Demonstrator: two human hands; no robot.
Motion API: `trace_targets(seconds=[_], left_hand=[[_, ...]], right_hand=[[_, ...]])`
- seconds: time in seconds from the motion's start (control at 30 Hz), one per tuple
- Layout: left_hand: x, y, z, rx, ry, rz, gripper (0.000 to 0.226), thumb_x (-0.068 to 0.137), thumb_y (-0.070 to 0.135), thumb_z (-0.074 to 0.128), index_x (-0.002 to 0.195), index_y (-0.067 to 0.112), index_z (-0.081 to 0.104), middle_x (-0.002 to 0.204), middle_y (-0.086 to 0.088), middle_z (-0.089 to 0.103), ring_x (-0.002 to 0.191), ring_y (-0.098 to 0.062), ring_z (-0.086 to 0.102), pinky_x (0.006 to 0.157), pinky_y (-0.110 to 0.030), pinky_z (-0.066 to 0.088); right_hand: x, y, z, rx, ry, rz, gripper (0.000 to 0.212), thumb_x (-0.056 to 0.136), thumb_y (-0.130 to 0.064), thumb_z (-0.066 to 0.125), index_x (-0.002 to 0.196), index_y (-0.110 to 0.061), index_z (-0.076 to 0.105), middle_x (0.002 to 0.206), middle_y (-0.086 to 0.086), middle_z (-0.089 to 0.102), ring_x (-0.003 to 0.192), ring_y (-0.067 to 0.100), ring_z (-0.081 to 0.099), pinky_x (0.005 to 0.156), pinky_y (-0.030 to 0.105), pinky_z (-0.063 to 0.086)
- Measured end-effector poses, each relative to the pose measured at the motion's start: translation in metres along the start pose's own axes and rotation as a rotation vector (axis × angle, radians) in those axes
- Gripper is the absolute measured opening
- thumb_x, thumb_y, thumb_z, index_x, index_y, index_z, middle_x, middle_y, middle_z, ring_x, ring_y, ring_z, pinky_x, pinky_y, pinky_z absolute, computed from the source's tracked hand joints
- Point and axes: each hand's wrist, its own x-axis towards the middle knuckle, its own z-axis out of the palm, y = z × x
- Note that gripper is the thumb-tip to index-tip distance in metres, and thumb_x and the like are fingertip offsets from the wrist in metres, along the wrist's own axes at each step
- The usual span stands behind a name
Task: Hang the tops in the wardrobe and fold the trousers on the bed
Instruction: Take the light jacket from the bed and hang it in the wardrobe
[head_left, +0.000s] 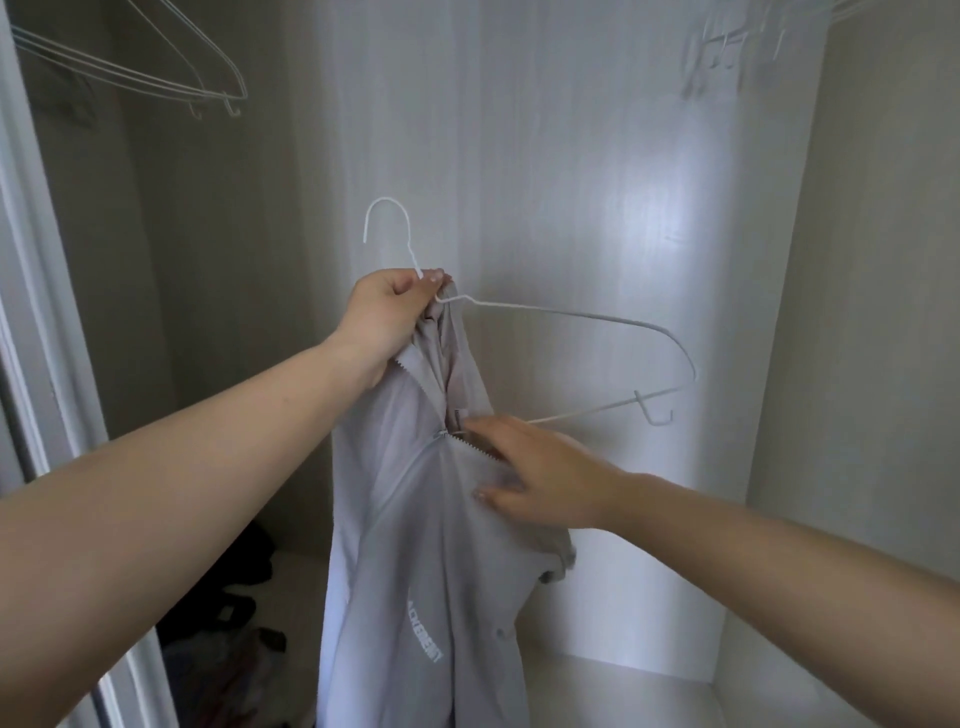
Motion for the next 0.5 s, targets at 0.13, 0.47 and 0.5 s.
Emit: trace_targets(seconds=[0.13, 0.47, 0.5], left_hand=[[-0.002, -0.004, -0.008, -0.084, 0.023, -0.027, 0.021, 0.096, 0.016, 0.055, 0.085, 0.008, 0.07, 0.093, 0.002, 0.07, 0.101, -0.011, 0.064, 0.1, -0.025, 0.046], [0.005, -0.028, -0.04, 0.019, 0.064, -0.027, 0.021, 0.096, 0.02, 0.056, 0.084, 0.013, 0.072, 0.095, -0.001, 0.07, 0.098, -0.013, 0.064, 0.102, -0.032, 0.046], [0.006, -0.033, -0.045, 0.049, 0.074, -0.018, 0.023, 0.096, 0.02, 0.056, 0.083, 0.009, 0.071, 0.092, 0.002, 0.07, 0.093, -0.009, 0.064, 0.099, -0.031, 0.046]], right_hand=[[0.003, -0.002, 0.023, 0.143, -0.088, 0.002, 0.087, 0.083, -0.043, 0.063, 0.15, -0.033, 0.009, 0.152, -0.004, 0.033, 0.134, 0.016, 0.04, 0.11, 0.027, 0.032], [-0.003, 0.004, 0.03, -0.12, -0.578, 0.215, 0.054, 0.085, -0.057, 0.057, 0.116, -0.013, 0.056, 0.119, 0.009, 0.062, 0.111, 0.028, 0.057, 0.089, 0.032, 0.044], [-0.005, 0.007, 0.022, -0.22, -0.59, 0.205, 0.055, 0.085, -0.058, 0.055, 0.112, -0.01, 0.058, 0.115, 0.01, 0.064, 0.108, 0.028, 0.058, 0.089, 0.034, 0.044]])
